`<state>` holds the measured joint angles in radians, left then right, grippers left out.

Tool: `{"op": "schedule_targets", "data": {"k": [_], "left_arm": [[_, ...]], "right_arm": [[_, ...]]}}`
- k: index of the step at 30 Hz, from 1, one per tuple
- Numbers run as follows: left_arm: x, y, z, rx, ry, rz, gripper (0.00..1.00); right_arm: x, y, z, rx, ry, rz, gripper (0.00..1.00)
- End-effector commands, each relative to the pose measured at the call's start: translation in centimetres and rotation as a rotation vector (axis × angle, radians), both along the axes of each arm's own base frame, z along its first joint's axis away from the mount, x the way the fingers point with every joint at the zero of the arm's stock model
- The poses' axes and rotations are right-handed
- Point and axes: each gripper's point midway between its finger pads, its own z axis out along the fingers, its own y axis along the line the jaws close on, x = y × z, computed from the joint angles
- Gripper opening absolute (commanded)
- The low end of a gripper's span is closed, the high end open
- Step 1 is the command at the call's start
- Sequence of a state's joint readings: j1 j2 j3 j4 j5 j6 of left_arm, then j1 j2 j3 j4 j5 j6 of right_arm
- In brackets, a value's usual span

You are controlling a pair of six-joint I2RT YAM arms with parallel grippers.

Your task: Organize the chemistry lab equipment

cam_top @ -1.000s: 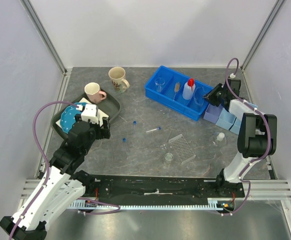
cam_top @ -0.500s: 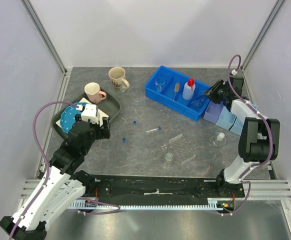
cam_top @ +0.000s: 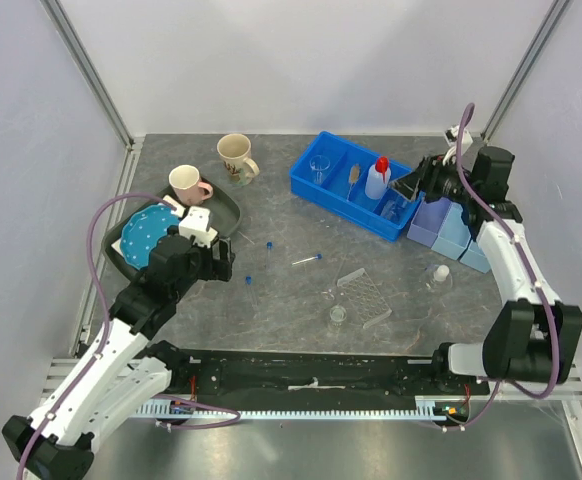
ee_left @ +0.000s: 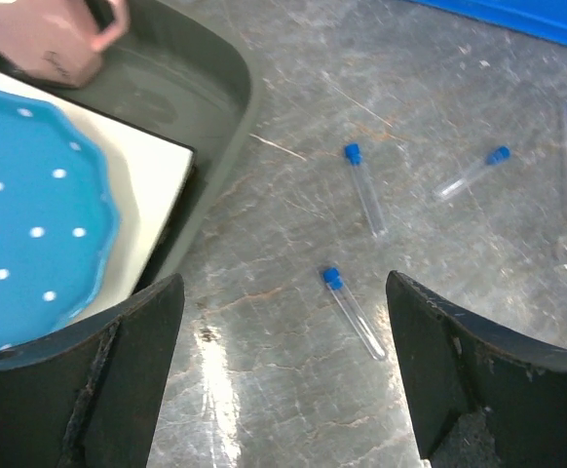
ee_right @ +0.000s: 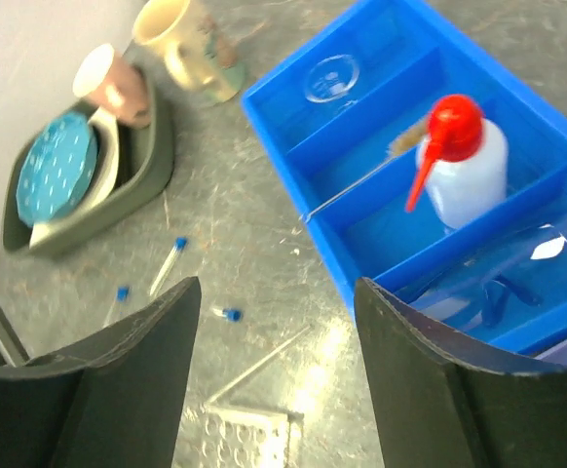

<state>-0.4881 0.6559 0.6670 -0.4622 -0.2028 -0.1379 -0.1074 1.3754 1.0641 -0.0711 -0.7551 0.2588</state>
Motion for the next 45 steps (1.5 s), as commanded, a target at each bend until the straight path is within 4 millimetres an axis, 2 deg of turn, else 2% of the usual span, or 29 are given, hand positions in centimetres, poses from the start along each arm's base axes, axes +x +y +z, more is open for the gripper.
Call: {"op": "schedule_targets", "data": {"k": [1,3,5,6,8,10,14,20,24,27,29,30,31,32,33,36,39,41,45], "left_arm": [[0.2,-2.8,1.6,-0.100,0.005,-0.104,0.91],[-0.3,-4.6,1.5,-0.160,0.053,-0.169,0.91],[-0.7,-5.5,1.2,-0.221,0.107,-0.176,0.91],[-1.0,-6.1,0.8,-0.252,0.140,-0.194,0.91],[-1.7,-6.9,0.2,-0.324,0.204,-0.188,0.91],[-2.5,-7.7,-0.2,-0.381,0.257,-0.199,0.90],[-4.2,-9.4,-1.4,-0.482,0.353,-0.240,0.89],[-6.4,-11.7,-2.4,-0.516,0.341,-0.354,0.88],[-6.7,-12.6,-2.6,-0.517,0.322,-0.395,0.88],[-6.4,-12.8,-3.5,-0.504,0.338,-0.389,0.88],[-6.5,-13.1,-4.1,-0.511,0.351,-0.388,0.88],[-6.5,-13.1,-4.5,-0.510,0.360,-0.384,0.88],[-6.6,-13.1,-5.2,-0.515,0.371,-0.379,0.88],[-6.6,-13.1,-5.6,-0.516,0.375,-0.374,0.88],[-6.7,-13.0,-5.9,-0.521,0.375,-0.369,0.88],[-7.0,-13.0,-6.7,-0.542,0.368,-0.369,0.87],[-7.4,-12.6,-8.1,-0.545,0.374,-0.362,0.87],[-7.6,-12.4,-8.2,-0.552,0.356,-0.364,0.87],[-8.3,-11.8,-9.8,-0.547,0.363,-0.359,0.87]], "right_arm": [[-5.2,1.9,0.4,-0.139,-0.168,0.272,0.75],[-7.2,2.0,0.0,-0.187,-0.193,0.298,0.80],[-8.0,1.5,-0.6,-0.262,-0.249,0.294,0.89],[-9.2,1.4,-1.1,-0.291,-0.275,0.289,0.93],[-9.7,0.9,-1.4,-0.344,-0.304,0.280,0.98],[-10.3,0.8,-2.5,-0.355,-0.263,0.297,0.98],[-10.8,1.0,-2.8,-0.344,-0.264,0.325,0.98],[-11.2,1.0,-3.3,-0.347,-0.251,0.348,0.98],[-11.2,0.8,-3.5,-0.363,-0.251,0.349,0.98],[-11.1,0.6,-3.2,-0.370,-0.239,0.336,0.98],[-11.5,0.1,-3.7,-0.408,-0.198,0.338,0.98],[-11.3,-0.3,-2.9,-0.444,-0.210,0.335,0.98],[-11.0,-1.5,-3.3,-0.505,-0.174,0.297,0.98],[-11.7,-2.1,-4.1,-0.540,-0.115,0.305,0.98],[-11.5,-2.9,-3.5,-0.586,-0.103,0.283,0.98],[-12.4,-5.5,-5.0,-0.681,0.020,0.233,0.98],[-14.0,-6.7,-6.4,-0.715,0.103,0.217,0.98],[-14.7,-7.7,-7.0,-0.744,0.139,0.183,0.98],[-15.1,-9.3,-8.4,-0.769,0.229,0.118,0.98]]}}
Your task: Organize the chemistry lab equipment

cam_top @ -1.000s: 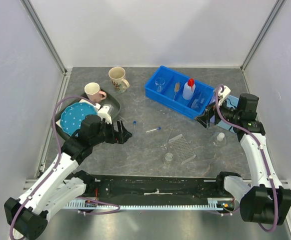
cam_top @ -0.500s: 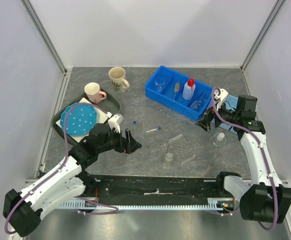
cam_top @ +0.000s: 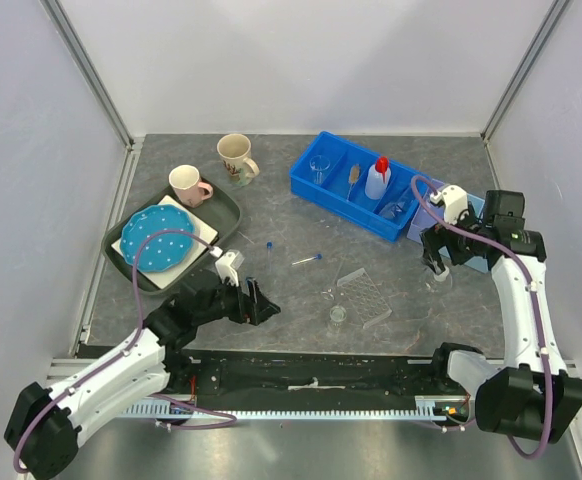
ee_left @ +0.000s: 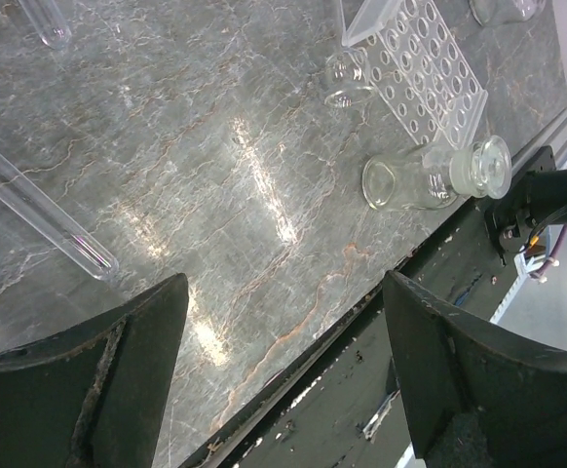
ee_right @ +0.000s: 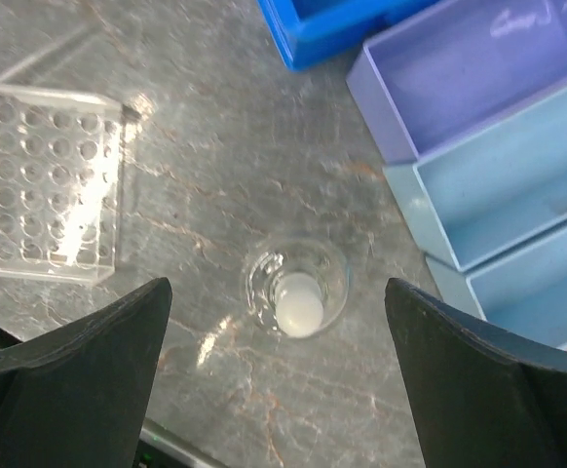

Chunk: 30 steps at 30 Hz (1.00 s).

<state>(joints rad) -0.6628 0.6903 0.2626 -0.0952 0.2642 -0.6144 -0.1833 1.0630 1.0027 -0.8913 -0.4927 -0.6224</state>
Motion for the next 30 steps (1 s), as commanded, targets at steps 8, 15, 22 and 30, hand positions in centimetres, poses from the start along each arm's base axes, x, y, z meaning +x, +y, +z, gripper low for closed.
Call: {"op": "schedule_targets", "data": {"k": [8,15,22,30], "left_arm": [[-0.5,0.3,-0.5,-0.074,-0.047,0.021,0.87],[-0.5,0.2,-0.6,-0.073,-0.043,0.019,0.87],[-0.4,0.1,0.1,-0.080,-0.043,0.018,0.86],[-0.1,-0.1,2.0,-0.088,-0.063,0.016,0.86]], "right_arm": [[-1.5,-3.6,-5.0,-0.132,0.212,-0.119,0.98],[-0.6,-4.0,-8.1,-0.130,0.276,-0.111,0.98],[-0.1,-3.5,-10.2,-0.092,0.332,-0.088,0.98],[-0.4,-4.3,-12.1,-0.140,0.350,-0.096,0.98]]}}
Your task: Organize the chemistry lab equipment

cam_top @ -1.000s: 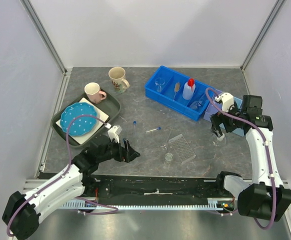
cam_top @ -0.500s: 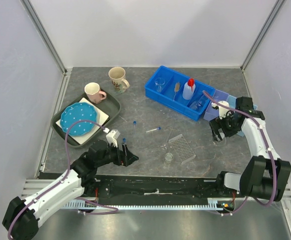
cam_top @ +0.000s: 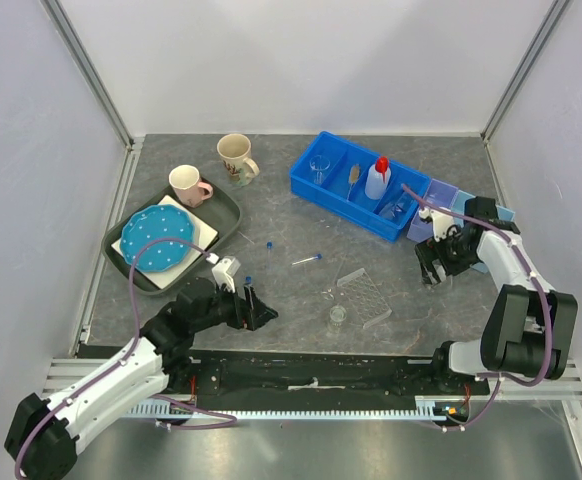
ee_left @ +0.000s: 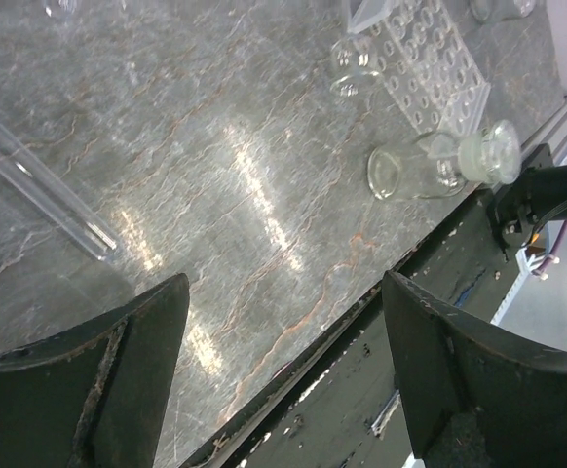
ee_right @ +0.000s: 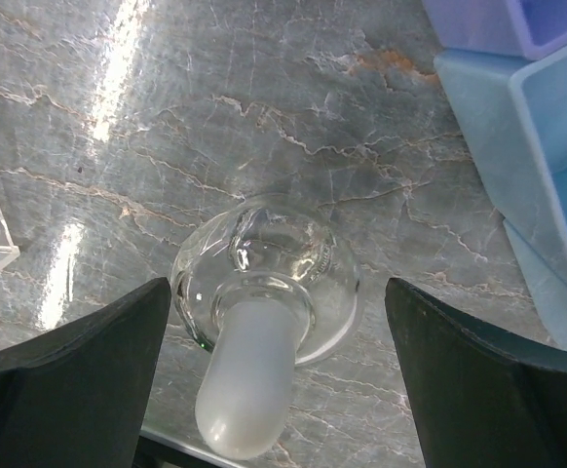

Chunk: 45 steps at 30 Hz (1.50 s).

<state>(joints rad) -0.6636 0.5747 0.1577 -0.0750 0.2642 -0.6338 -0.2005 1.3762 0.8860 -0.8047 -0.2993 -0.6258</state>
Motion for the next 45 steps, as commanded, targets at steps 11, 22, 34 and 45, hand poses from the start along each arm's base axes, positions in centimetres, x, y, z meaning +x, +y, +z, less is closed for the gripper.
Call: {"op": "schedule_targets", "data": {"k": [11,22,34,45], "left_arm": [[1.8,-1.3,6.5,-0.034,-0.082,-0.008,0.86],[3.0,-1.2,11.5,0.017,-0.138,-0.005,0.86],[4.4,1.0,18.5,0.241,-0.328,-0.064,0.87],[5.2,2.9,14.9,0.433,-0.385,-0.108,0.87]], "right_arm": [[0.3,-0.6,-2.6,-0.033,0.005,0.028,0.97],[-0.2,-0.9,-2.9,-0.055,0.015,0.053,0.79],[1.7,1.2,5.0,0.052,-0.104,0.116,0.40],[9.4,-0.9,12.6,-0.047,-0.241,0.214,0.39]]}}
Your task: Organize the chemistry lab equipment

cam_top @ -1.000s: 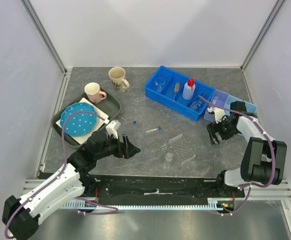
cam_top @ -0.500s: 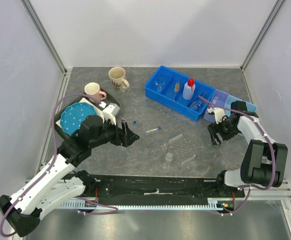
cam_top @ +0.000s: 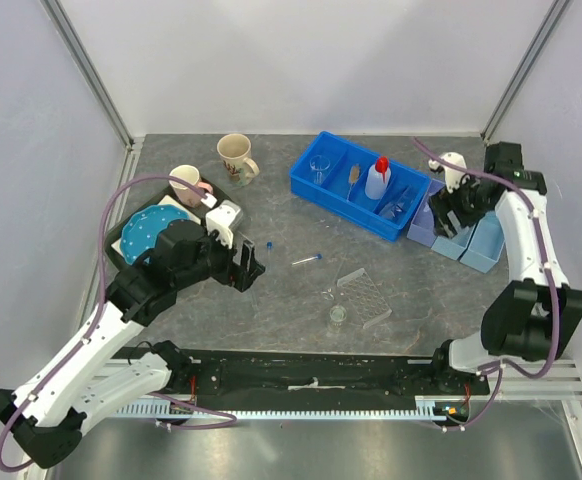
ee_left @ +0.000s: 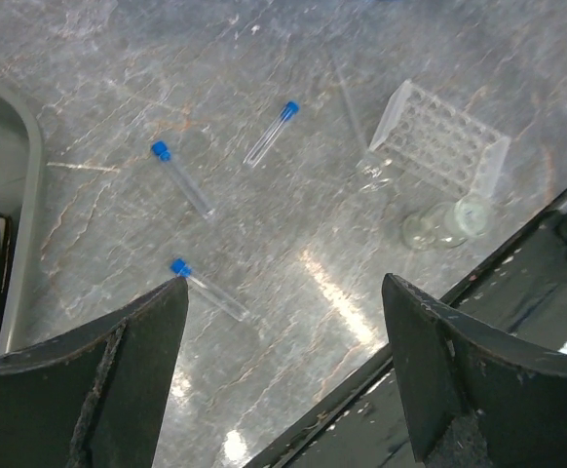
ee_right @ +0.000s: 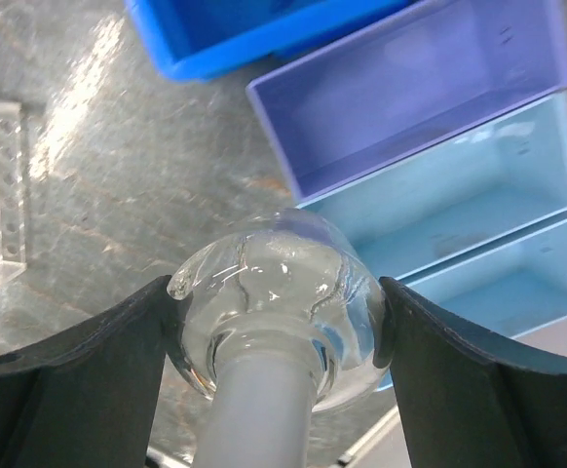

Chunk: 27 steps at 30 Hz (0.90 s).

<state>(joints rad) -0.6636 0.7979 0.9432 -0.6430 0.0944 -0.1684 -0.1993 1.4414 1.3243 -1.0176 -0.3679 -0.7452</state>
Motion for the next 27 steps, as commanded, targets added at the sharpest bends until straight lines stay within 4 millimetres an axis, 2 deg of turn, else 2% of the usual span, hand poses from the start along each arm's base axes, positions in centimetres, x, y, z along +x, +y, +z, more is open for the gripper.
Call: {"op": "schedule_targets", "data": {"k": [1,2,3,7,13,18,22,27], "left_arm": [[0.3,0.8,-2.4,0.095,-0.032,-0.020,0.87],[0.3,0.8,-2.5,0.087,-0.035,-0.020,0.87],[0.2,0.8,-2.9,0.083,-0.033,-0.019,0.87],[0.2,0.8,-3.7,0.051,-0.052,-0.002,0.87],[0.5,1.2,-4.1,0.037,-0.058,0.037,0.88],[0.6,1.3,-4.2,0.038,-0.060,0.047,0.88],[0.7,1.3,-4.1,0.035,-0.063,0.049,0.88],[0.7,1.3,-4.2,0.037,-0.063,0.050,0.88]], "right_arm": [[3.6,-0.6,1.0,-0.034,-0.009,0.094,0.39],[4.8,-0.6,2.0,-0.054,-0.043,0.125,0.39],[5.4,-0.5,2.0,-0.062,-0.044,0.145,0.40],[7.8,0.0,0.6,-0.112,-0.032,0.260,0.40],[9.9,0.4,-1.3,-0.177,-0.017,0.386,0.41],[10.6,-0.4,-3.2,-0.221,0.039,0.395,0.42],[10.2,-1.1,-4.4,-0.247,0.078,0.401,0.43],[10.3,-1.1,-6.1,-0.236,0.115,0.405,0.46]]}}
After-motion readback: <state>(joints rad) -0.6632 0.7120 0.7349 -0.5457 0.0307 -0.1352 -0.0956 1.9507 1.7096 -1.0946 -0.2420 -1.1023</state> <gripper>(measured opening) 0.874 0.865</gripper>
